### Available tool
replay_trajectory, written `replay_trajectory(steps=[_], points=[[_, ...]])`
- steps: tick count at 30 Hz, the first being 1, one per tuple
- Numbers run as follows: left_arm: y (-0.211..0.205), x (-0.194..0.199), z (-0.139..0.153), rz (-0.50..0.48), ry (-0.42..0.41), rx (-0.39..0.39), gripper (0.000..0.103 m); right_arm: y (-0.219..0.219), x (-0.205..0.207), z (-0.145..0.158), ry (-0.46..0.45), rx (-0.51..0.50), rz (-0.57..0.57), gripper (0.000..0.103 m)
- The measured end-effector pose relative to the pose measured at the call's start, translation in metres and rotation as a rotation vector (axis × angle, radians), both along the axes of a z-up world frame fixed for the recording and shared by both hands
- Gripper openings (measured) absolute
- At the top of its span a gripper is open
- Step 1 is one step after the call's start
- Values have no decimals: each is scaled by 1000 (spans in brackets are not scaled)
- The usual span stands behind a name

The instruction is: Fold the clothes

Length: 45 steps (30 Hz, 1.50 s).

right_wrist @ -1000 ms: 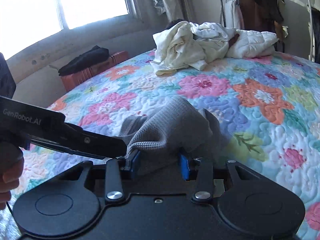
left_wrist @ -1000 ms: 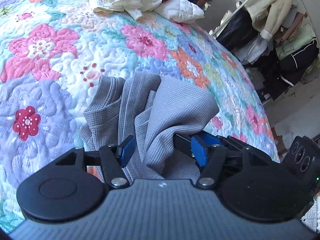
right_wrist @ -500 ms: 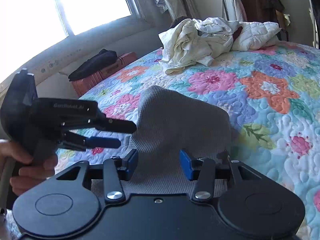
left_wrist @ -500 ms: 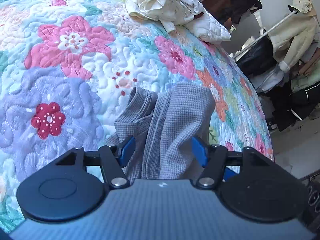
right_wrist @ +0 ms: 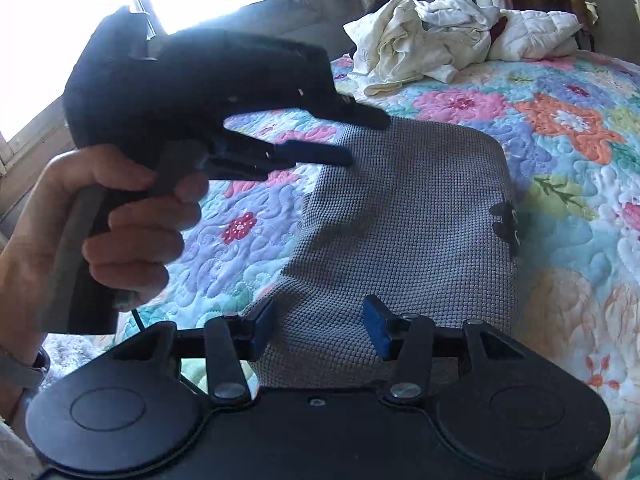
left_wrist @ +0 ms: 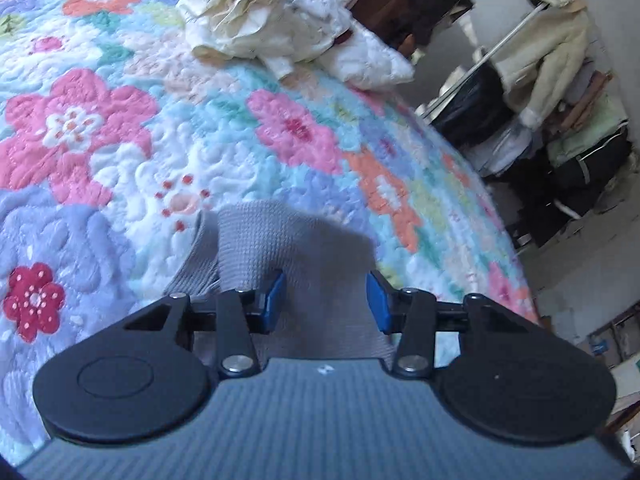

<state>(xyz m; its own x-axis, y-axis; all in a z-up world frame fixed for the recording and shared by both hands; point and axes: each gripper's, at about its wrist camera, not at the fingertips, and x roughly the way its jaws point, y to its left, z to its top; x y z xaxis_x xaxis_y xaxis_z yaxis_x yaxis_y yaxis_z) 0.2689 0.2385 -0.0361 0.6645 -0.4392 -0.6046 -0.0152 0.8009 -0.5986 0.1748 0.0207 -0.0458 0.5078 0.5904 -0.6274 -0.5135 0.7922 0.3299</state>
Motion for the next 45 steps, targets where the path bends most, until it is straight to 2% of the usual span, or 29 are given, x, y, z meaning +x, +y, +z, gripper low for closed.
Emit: replay_trajectory(steps=[2, 3, 7, 8, 12, 14, 15, 17, 19, 22, 24, 26, 28, 29, 30, 31, 32, 33, 35, 37, 41, 45], points=[[3, 8, -21, 23, 103, 26, 35, 0, -1, 1, 0, -5, 10, 55], [2, 9, -25, 24, 115, 48, 34, 0, -2, 3, 0, -10, 24, 55], [-16, 8, -21, -3, 94, 201, 35, -8, -8, 19, -33, -41, 41, 56], [-17, 8, -20, -2, 92, 215, 35, -12, -11, 23, -59, -68, 22, 56], [-3, 9, -27, 43, 125, 132, 33, -21, -21, 25, -160, -214, -65, 68], [1, 10, -28, 52, 134, 111, 31, -23, -18, 13, -111, -253, -71, 68], [0, 9, -28, 51, 134, 109, 31, -24, -17, 7, -85, -243, -81, 70], [-2, 10, -28, 47, 131, 123, 31, -27, -20, 1, -97, -217, -103, 70], [-4, 9, -27, 45, 123, 127, 32, -24, -21, -2, -106, -234, -100, 71], [-9, 8, -23, 34, 108, 130, 42, -19, -18, -7, -98, -273, -73, 72], [-13, 7, -19, 25, 96, 149, 45, -19, -19, -9, -100, -277, -68, 73], [-19, 4, -14, 17, 86, 204, 48, -20, -21, -8, -103, -272, -70, 73], [-27, -3, -7, 34, 75, 284, 48, -24, -25, -3, -98, -271, -45, 73], [-32, -10, -2, 59, 62, 342, 52, -26, -27, -1, -94, -270, -23, 73], [-41, -19, 6, 103, 37, 445, 57, -28, -30, 2, -90, -269, -2, 72], [-50, -28, 15, 144, 9, 543, 73, -30, -32, 5, -87, -266, 18, 72], [-60, -38, 26, 153, -39, 596, 77, -35, -35, 11, -91, -255, 26, 72], [-67, -48, 34, 144, -85, 591, 78, -39, -38, 17, -94, -243, 33, 73], [-76, -63, 50, 132, -132, 531, 85, -49, -43, 33, -94, -218, 26, 73], [-84, -80, 59, 145, -116, 486, 85, -61, -50, 51, -99, -196, 23, 74], [-104, -113, 67, 132, -16, 491, 88, -81, -73, 78, -105, -198, 13, 83], [-109, -148, 69, 69, 23, 362, 89, -98, -92, 93, -82, -208, 8, 83]])
